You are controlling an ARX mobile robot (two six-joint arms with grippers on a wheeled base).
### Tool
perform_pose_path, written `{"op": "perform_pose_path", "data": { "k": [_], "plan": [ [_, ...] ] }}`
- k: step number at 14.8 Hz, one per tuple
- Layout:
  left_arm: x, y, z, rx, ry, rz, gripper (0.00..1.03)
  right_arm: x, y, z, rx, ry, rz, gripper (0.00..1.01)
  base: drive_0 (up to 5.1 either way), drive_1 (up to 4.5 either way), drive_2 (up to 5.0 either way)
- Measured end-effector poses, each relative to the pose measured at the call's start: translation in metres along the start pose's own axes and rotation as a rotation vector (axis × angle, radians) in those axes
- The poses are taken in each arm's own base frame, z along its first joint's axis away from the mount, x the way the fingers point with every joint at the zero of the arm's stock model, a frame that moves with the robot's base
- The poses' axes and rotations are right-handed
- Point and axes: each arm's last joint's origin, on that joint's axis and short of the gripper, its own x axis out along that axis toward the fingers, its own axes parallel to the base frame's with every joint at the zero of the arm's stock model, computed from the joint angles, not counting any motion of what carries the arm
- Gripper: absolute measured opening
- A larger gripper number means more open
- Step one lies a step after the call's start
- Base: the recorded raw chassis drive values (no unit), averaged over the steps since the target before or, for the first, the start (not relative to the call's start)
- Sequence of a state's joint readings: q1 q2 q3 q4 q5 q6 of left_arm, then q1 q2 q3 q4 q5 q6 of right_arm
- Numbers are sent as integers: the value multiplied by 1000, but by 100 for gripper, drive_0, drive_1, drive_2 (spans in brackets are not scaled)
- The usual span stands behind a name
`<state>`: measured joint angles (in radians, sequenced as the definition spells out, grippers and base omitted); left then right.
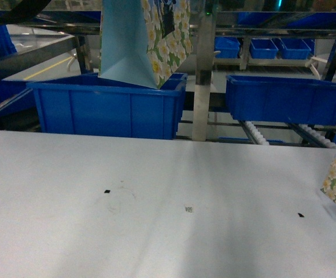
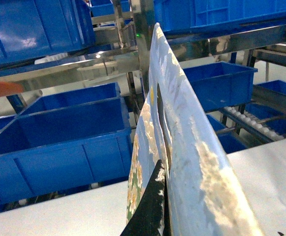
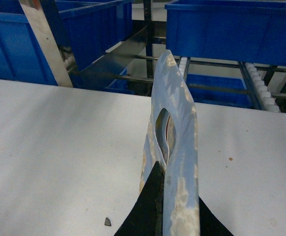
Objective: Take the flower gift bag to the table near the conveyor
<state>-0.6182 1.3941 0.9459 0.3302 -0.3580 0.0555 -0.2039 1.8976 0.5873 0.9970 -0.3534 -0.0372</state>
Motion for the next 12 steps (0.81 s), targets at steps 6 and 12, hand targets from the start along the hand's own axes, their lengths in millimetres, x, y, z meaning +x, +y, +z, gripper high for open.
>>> {"op": "perform_pose_path", "data": {
  "k": [6,12],
  "plan": [
    [0,0,0,0,0,0,2,-1,3,-21,62,44,43,11,0,0,0],
    [0,0,0,0,0,0,2,-2,8,-19,105,91,51,81,0,0,0]
  ]
}}
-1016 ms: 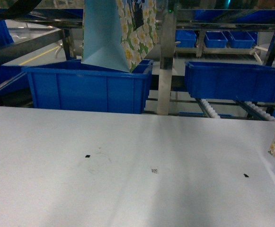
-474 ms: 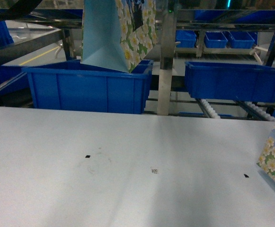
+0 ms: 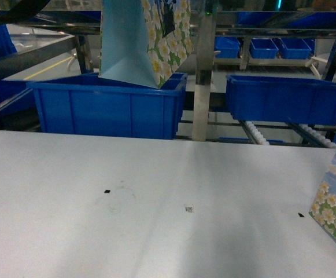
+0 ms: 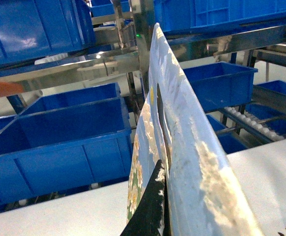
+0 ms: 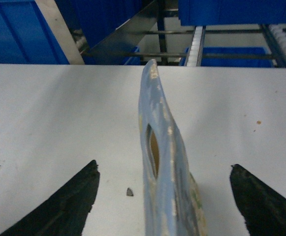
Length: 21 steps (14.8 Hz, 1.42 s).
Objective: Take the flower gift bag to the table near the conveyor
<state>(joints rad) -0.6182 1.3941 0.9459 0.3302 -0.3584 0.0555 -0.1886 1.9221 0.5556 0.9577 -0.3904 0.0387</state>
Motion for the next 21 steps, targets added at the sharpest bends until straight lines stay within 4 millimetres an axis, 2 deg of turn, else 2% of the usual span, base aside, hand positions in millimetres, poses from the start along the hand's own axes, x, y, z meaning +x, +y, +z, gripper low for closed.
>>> {"op": "perform_pose_path", "data": {
  "k": [1,2,3,4,5,6,7,9,10,11,12,13,15,18,20,21],
  "plan": [
    [0,0,0,0,0,0,2,-7,9,17,44,-14,14,93,0,0,0],
    [0,0,0,0,0,0,2,-16,23,46,74,-62,55,100,0,0,0],
    [0,0,0,0,0,0,2,-33,47,89,94,-132,156,98,0,0,0],
    [0,0,0,0,0,0,2,-50,63,122,117,-191,262,98,0,0,0],
    [0,0,0,0,0,0,2,-71,72,153,119,-277,357,98,0,0,0],
    [0,0,0,0,0,0,2,-88,76,175,120,-351,402,98,0,0,0],
    [0,0,0,0,0,0,2,-88,75,175,143,-343,408,98,0,0,0],
    [0,-1,0,0,0,-5,2,-76,70,159,201,-266,392,98,0,0,0],
    [1,1,0,-1,-1,-1,2,-77,70,160,200,-277,396,98,0,0,0],
    [11,5,-1,-5,-10,4,2,-79,71,162,196,-284,398,98,0,0,0],
    [31,7,-2,-5,-10,12,2,-79,71,162,198,-282,398,98,0,0,0],
    [47,14,-14,0,21,25,2,-79,71,162,198,-282,398,98,0,0,0],
    [61,34,-33,11,63,89,2,-79,71,162,198,-283,398,98,0,0,0],
    [71,72,-56,7,117,205,2,-79,71,162,198,-282,398,98,0,0,0],
    [80,77,-74,17,173,224,2,-79,71,162,198,-282,398,98,0,0,0],
    [85,68,-83,36,199,202,2,-79,71,162,198,-282,398,98,0,0,0]
  ]
}}
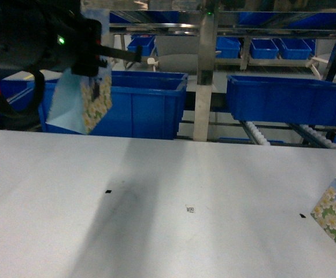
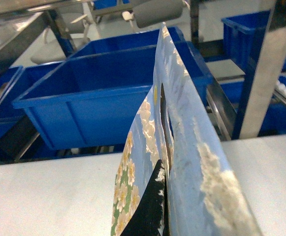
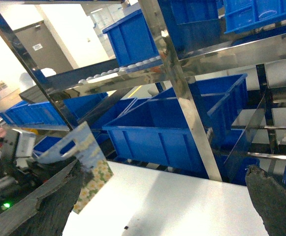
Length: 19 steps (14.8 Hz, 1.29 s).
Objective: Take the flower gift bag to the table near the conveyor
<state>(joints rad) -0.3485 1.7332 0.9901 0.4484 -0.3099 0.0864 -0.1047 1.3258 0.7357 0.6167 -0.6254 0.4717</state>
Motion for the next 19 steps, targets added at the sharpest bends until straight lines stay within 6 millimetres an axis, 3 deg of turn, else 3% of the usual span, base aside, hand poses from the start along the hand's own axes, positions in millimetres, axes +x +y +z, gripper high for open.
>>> {"op": "perform_pose_path", "data": {
  "k": [4,10,19],
  "plan": [
    [24,-35,-26,68,16,-17,2,0,0,0,0,-1,0,98,0,0,0],
    [35,8,-89,78,151,147,2,0,0,0,2,0,0,98,0,0,0],
    [37,-1,-128,95,233,112,2,0,0,0,2,0,0,98,0,0,0]
  ]
}}
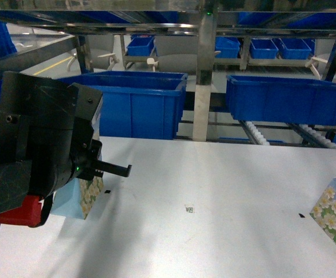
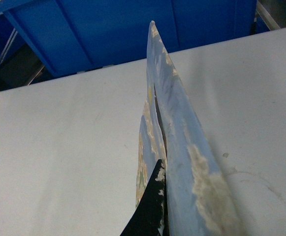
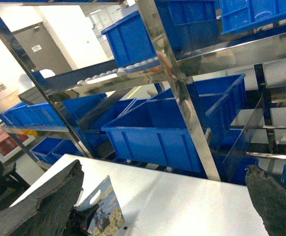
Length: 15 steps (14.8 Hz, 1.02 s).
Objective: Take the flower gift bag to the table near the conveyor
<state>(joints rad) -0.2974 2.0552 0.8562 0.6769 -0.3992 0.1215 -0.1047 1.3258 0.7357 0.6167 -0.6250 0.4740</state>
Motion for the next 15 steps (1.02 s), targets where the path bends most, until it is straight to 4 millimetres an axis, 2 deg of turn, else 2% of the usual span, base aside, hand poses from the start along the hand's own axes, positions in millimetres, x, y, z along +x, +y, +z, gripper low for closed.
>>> {"op": "perform_pose_path", "data": {
  "k": [2,5,7,9,10,11,12,14,15],
  "plan": [
    [0,-2,-1,-8,0,23,2,0,0,0,0,0,0,98,0,0,0],
    [-1,-3,-4,1,15,37,36,0,0,0,0,0,0,98,0,0,0],
    [-6,-2,2,-13,1,76,55,0,0,0,0,0,0,98,0,0,0],
    [-31,3,45,-86,-78,88,79,0,0,0,0,0,0,98,0,0,0],
    [-54,3,80,-155,-166,52,93,0,0,0,0,0,0,98,0,0,0],
    [-70,2,99,-190,-222,26,100,0,0,0,0,0,0,98,0,0,0],
    [-73,2,102,-197,-229,19,100,0,0,0,0,0,0,98,0,0,0],
    [-107,5,129,-262,-326,-20,98,0,0,0,1,1,0,98,0,0,0],
    [-109,8,133,-279,-339,-12,98,0,0,0,0,0,1,98,0,0,0]
  ]
}}
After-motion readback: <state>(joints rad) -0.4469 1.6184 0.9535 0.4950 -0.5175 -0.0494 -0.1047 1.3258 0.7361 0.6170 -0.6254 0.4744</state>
